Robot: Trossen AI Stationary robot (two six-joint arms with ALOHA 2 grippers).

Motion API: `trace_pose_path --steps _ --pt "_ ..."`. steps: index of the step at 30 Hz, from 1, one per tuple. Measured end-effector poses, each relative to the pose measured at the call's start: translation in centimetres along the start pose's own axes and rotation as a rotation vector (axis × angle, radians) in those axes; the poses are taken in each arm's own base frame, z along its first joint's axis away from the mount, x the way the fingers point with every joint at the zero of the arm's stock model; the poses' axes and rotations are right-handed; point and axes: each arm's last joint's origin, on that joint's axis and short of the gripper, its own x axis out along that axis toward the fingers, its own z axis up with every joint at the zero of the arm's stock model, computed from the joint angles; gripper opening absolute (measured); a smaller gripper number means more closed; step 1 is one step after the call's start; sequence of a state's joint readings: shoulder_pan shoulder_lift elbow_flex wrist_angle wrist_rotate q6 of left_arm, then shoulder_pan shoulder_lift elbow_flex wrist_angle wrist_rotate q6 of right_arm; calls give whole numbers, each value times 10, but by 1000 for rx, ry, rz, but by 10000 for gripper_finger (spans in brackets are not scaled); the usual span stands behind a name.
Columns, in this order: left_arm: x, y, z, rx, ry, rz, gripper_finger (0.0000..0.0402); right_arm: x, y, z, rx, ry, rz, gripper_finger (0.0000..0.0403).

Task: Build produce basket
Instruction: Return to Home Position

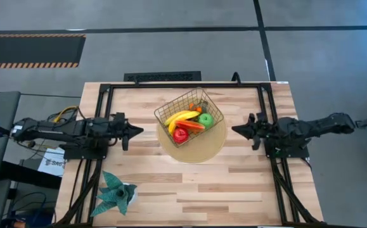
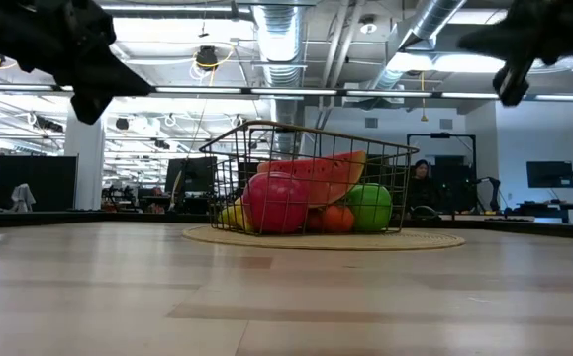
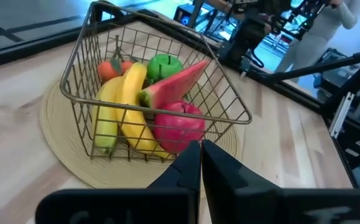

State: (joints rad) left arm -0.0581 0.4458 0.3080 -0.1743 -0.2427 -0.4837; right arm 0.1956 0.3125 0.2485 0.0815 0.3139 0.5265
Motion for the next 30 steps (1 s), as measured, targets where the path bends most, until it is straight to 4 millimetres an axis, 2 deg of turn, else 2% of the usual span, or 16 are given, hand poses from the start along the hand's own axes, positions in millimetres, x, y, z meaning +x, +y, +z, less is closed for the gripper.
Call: trace_pose_path --steps 2,6,14,22,29,30 --pt "1 3 2 3 4 -9 0 2 -6 -5 -1 -6 -11 0" --pt "-2 8 4 7 -8 -3 0 2 -11 0 -21 -21 -3 0" --pt "-15 6 3 17 -39 -35 0 -17 -12 15 -67 -161 63 0" --pt "-19 11 -19 -27 -103 -68 0 -32 -16 13 -44 -159 65 0" --pt "-16 22 -43 -59 -196 -127 0 -32 -17 11 -81 -134 48 0" --pt "-17 21 -41 -68 -223 -149 0 -32 -18 10 -83 -126 43 0"
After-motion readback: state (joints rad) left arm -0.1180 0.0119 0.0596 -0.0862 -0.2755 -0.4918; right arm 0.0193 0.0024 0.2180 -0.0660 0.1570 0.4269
